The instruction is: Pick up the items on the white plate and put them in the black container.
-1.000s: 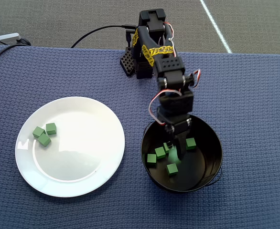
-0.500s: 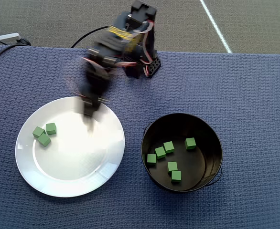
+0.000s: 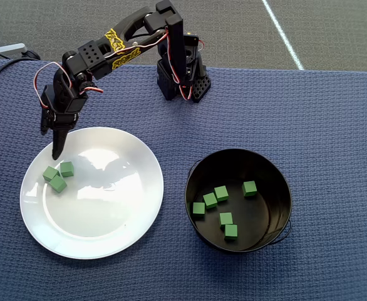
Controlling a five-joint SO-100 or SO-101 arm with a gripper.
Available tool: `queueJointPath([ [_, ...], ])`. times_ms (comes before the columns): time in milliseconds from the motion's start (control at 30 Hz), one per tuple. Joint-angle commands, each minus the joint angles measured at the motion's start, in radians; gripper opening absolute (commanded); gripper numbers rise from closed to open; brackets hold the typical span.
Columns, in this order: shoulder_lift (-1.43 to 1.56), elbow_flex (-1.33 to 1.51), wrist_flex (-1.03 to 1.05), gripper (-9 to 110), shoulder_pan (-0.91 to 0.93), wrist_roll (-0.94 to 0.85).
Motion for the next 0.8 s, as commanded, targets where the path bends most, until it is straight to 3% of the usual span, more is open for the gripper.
queueJointPath([
  [0,0.043,0.054,-0.02,28,0.008,0.023],
  [100,0.132,0.132,-0.06,26,0.011,0.011],
  [267,0.084,0.23,-0.31,27,-0.032,-0.044],
  [433,0.012,0.259,-0.575,31,-0.06,0.035],
  [633,0.035,0.43,-0.724,38,-0.012,0.075],
  [767,-0.011,0.374,-0.699,39,-0.034,0.063],
])
